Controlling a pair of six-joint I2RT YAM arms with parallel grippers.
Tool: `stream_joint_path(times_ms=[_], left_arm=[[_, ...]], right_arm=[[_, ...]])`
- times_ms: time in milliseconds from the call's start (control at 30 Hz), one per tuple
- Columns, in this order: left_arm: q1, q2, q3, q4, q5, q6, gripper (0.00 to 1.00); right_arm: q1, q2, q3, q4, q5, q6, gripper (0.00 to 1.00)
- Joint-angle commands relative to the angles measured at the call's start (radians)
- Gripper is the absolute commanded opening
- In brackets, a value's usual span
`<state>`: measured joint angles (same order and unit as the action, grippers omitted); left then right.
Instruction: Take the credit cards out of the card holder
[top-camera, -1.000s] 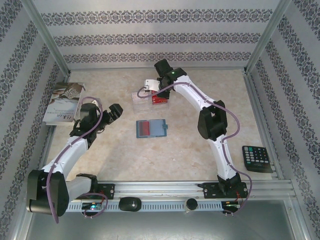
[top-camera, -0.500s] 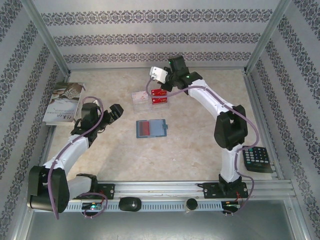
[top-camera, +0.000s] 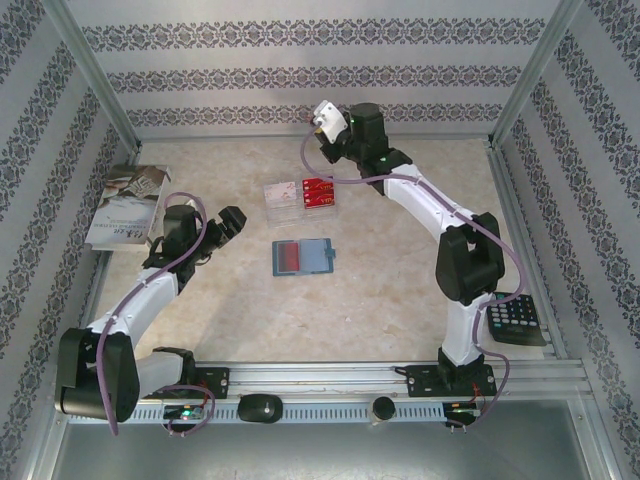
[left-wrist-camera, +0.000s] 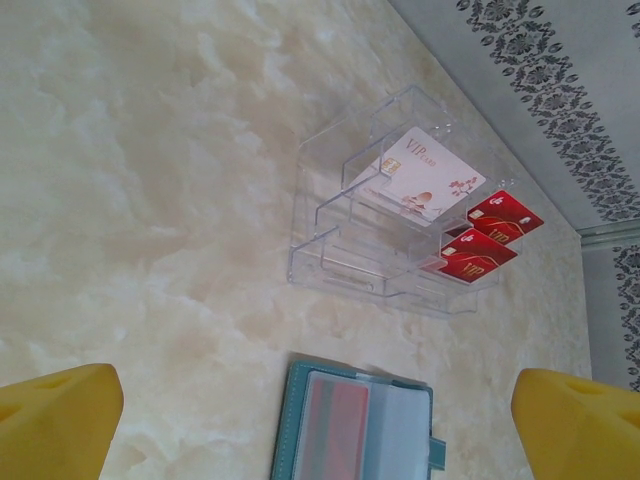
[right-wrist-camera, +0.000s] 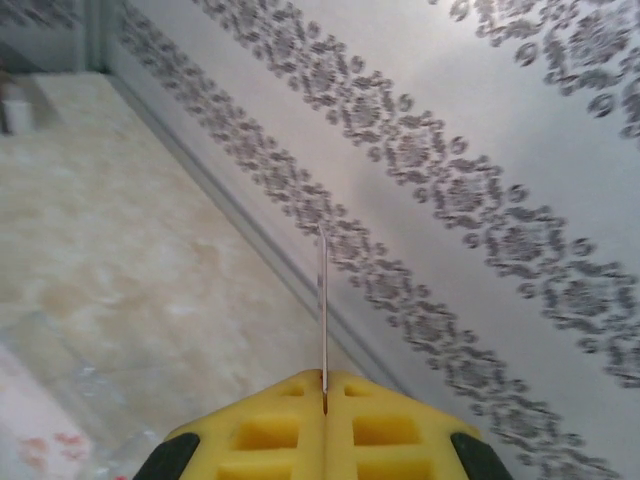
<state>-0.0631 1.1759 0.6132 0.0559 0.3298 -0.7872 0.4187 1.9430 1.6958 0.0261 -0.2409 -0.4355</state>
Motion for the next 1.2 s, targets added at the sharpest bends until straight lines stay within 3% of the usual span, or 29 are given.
stream_joint_path(times_ms=[0, 67, 133, 400, 567, 700, 1167], left_arm=[[0.015, 0.012, 0.02, 0.05, 0.012, -0.022, 1.0], [0.015, 0.009, 0.012, 0.059, 0.012, -0.02, 1.0], [0.015, 0.01, 0.008, 0.065, 0.009, -0.017, 1.0], [0.016, 0.042, 0.029, 0.057, 0.003, -0.001, 1.0], [0.014, 0.064, 0.043, 0.056, -0.001, 0.008, 1.0], [0.014, 0.085, 0.054, 0.05, 0.0, 0.015, 1.0], [0.015, 0.104, 0.054, 0.059, 0.003, 0.019, 1.0]], right_arm=[[-0.059, -0.052, 0.015, -0.074, -0.288, -0.007, 0.0], [-0.055, -0.045, 0.035, -0.279, -0.353, -0.219, 0.0], [-0.046, -0.022, 0.064, -0.426, -0.32, -0.351, 0.0], [-0.041, 0.081, 0.224, -0.677, -0.293, -0.525, 0.0], [-0.011, 0.141, 0.236, -0.716, -0.191, -0.596, 0.0], [-0.006, 0.196, 0.304, -0.816, -0.188, -0.623, 0.0], [0.038, 0.26, 0.297, -0.789, -0.054, -0.675, 0.0]])
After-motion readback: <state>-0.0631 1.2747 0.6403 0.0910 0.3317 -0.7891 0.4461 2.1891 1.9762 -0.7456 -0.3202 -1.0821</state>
